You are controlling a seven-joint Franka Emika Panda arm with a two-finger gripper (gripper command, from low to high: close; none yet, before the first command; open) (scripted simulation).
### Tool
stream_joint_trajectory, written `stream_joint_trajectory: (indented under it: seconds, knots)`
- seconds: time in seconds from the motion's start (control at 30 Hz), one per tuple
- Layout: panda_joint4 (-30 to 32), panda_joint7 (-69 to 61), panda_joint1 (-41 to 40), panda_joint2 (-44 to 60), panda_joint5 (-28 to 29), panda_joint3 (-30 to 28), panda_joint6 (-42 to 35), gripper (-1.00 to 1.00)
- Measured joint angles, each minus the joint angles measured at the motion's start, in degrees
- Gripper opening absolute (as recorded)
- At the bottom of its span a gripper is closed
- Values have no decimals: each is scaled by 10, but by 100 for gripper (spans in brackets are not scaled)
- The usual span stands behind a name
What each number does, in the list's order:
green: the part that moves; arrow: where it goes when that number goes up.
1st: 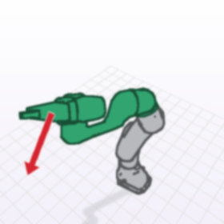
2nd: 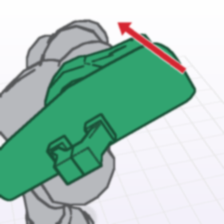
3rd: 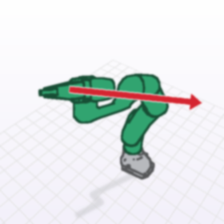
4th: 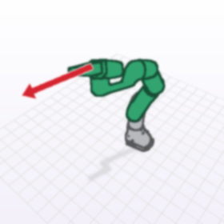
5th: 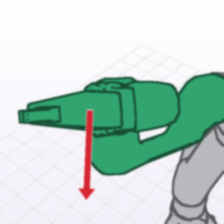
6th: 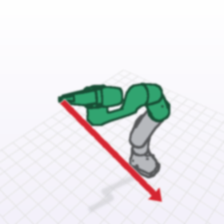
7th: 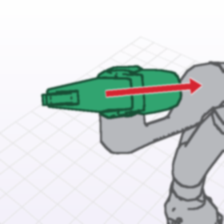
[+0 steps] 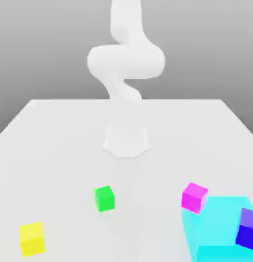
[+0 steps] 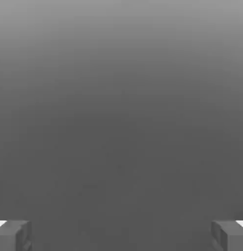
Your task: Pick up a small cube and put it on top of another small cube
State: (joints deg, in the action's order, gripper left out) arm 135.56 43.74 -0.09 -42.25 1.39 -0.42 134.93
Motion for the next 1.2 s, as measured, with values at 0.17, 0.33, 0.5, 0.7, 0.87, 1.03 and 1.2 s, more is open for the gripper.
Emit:
stream_joint_trajectory:
  seconds: [0.17, 0.33, 0.5, 0.7, 0.87, 1.03, 1.2]
  knots:
    - [89, -53, -3, 87, 29, -19, 75, 0]
    - [178, -113, -7, 174, 50, -48, 149, 0]
    - [277, -195, -9, 275, 56, -86, 235, 0]
    - [336, -315, -18, 447, -17, -84, 370, 0]
    - [322, -342, -85, 542, -51, -10, 449, 0]
    - [319, -343, -97, 559, -49, 0, 463, -100]
    - [323, -336, -85, 537, -44, -12, 444, -100]
